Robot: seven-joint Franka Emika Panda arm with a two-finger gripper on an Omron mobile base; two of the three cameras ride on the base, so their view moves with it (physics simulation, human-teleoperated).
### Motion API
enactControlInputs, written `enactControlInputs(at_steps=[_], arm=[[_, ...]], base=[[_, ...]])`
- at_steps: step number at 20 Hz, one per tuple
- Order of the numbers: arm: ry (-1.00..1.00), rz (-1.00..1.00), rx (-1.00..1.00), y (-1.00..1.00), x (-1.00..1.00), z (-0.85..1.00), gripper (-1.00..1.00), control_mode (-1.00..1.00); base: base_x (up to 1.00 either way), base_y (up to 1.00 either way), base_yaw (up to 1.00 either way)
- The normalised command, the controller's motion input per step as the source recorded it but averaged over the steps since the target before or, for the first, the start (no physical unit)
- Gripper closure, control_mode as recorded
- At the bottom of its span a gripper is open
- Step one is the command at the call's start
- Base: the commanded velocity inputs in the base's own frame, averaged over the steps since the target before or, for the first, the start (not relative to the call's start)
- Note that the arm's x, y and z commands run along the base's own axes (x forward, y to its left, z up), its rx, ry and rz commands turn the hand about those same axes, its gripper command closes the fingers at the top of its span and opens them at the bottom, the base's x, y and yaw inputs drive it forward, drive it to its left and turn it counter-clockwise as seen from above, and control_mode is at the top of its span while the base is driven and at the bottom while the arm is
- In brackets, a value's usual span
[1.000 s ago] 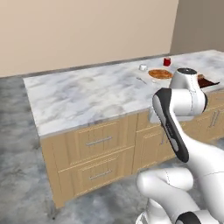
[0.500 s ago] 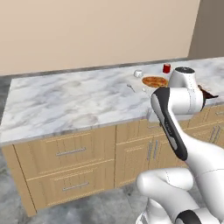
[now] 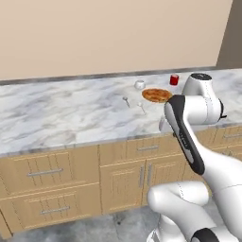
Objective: Take the pizza cutter from the drawer on the left and place it on the dining counter for cutting.
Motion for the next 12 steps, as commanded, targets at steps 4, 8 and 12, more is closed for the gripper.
enactControlInputs(at_steps=[4, 8, 12], arm=[[0.00, 0.00, 0.00, 0.00, 0.00, 0.00, 1.00, 1.00], [0.00, 0.00, 0.00, 0.00, 0.00, 0.00, 1.00, 1.00], [0.00, 0.00, 0.00, 0.00, 0.00, 0.00, 1.00, 1.00]], base=[[0.53, -0.45, 0.10], [0.54, -0.42, 0.06], [0.42, -0.54, 0.04]])
